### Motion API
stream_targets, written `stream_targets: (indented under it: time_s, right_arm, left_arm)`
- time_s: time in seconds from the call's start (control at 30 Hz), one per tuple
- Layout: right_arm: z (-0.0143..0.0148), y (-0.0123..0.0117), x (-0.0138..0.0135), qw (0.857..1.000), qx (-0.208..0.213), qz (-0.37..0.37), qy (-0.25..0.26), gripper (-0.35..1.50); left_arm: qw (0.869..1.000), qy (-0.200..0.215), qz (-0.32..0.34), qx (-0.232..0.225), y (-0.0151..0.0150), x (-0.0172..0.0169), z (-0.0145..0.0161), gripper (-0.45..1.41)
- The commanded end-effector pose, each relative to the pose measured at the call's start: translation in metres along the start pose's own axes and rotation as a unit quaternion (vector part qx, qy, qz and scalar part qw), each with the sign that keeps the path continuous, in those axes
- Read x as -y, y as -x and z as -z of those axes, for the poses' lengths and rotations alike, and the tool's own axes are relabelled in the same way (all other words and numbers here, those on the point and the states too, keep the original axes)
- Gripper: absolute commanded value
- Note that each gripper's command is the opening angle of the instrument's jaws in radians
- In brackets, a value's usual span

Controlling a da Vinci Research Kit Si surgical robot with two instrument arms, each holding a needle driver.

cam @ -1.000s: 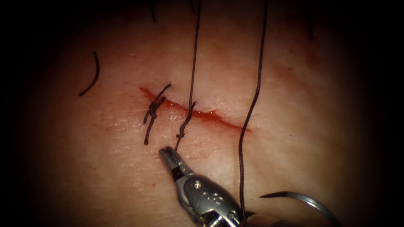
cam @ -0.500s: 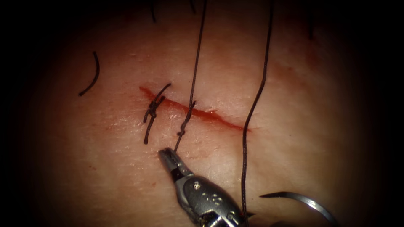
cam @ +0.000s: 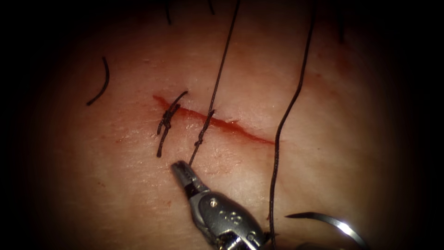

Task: Wound Closure
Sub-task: Wrap the thread clockwise around the right gripper using the left gripper

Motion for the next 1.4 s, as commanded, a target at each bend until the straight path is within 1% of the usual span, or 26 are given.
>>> stream_targets:
  time_s: [0.03,0.23,0.57,0.77,0.9,1.03,1.17,1.2,1.23,1.27,1.3,1.33,1.4]
  right_arm:
    - [-0.0004,0.0001,0.0002,1.000,-0.001,-0.003,0.000,-0.35]
    - [-0.0005,0.0002,0.0002,1.000,-0.004,-0.003,0.002,-0.35]
    - [-0.0010,0.0022,0.0019,1.000,0.020,0.010,-0.020,-0.35]
    - [-0.0013,0.0028,0.0025,0.999,0.032,0.016,-0.029,-0.35]
    - [-0.0014,0.0032,0.0026,0.999,0.034,0.018,-0.029,-0.35]
    - [-0.0015,0.0031,0.0025,0.999,0.035,0.017,-0.028,-0.35]
    - [-0.0020,0.0027,0.0022,0.999,0.035,0.016,-0.028,-0.35]
    - [-0.0020,0.0026,0.0019,0.999,0.028,0.015,-0.030,-0.35]
    - [-0.0019,0.0024,0.0017,0.999,0.022,0.015,-0.031,-0.30]
    - [-0.0018,0.0023,0.0014,0.999,0.020,0.011,-0.032,0.05]
    - [-0.0018,0.0020,0.0012,0.999,0.018,0.016,-0.035,0.56]
    - [-0.0017,0.0018,0.0010,0.999,0.018,0.022,-0.039,0.81]
    - [-0.0014,0.0015,0.0006,0.998,0.019,0.031,-0.048,1.06]
  left_arm:
    - [1.000,0.000,-0.002,0.000,0.0006,0.0000,-0.0009,-0.45]
    - [1.000,-0.004,-0.007,0.005,0.0015,0.0001,-0.0018,-0.45]
    - [1.000,-0.002,-0.017,0.014,0.0033,-0.0003,-0.0028,-0.45]
    - [1.000,-0.001,-0.017,0.017,0.0040,-0.0007,-0.0031,-0.45]
    - [1.000,0.001,-0.016,0.018,0.0041,-0.0010,-0.0032,-0.45]
    - [1.000,0.003,-0.014,0.017,0.0040,-0.0015,-0.0029,-0.45]
    - [1.000,0.008,-0.009,0.012,0.0032,-0.0024,-0.0020,-0.45]
    - [1.000,0.011,-0.008,0.010,0.0029,-0.0025,-0.0017,-0.45]
    - [1.000,0.012,-0.006,0.009,0.0026,-0.0027,-0.0014,-0.45]
    - [1.000,0.015,-0.004,0.009,0.0022,-0.0029,-0.0010,-0.45]
    - [1.000,0.016,-0.002,0.008,0.0018,-0.0030,-0.0007,-0.45]
    - [1.000,0.018,0.000,0.007,0.0014,-0.0032,-0.0003,-0.45]
    - [1.000,0.023,0.005,0.001,0.0003,-0.0034,0.0005,-0.45]
